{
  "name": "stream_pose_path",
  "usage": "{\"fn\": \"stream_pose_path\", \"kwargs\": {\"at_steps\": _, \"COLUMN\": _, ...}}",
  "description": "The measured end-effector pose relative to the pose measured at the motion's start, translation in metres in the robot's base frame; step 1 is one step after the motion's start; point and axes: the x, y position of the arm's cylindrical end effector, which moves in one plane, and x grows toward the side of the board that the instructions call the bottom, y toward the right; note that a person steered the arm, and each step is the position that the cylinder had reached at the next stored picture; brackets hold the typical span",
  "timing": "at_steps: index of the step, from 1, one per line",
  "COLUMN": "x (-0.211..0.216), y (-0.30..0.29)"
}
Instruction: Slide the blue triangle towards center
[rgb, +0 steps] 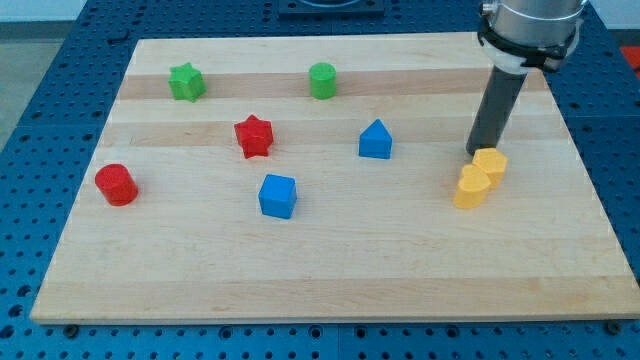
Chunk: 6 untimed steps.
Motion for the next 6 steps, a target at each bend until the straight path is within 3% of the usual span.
{"fn": "stream_pose_path", "kwargs": {"at_steps": 2, "x": 0.000, "y": 0.013}}
{"fn": "stream_pose_path", "kwargs": {"at_steps": 6, "x": -0.055, "y": -0.005}}
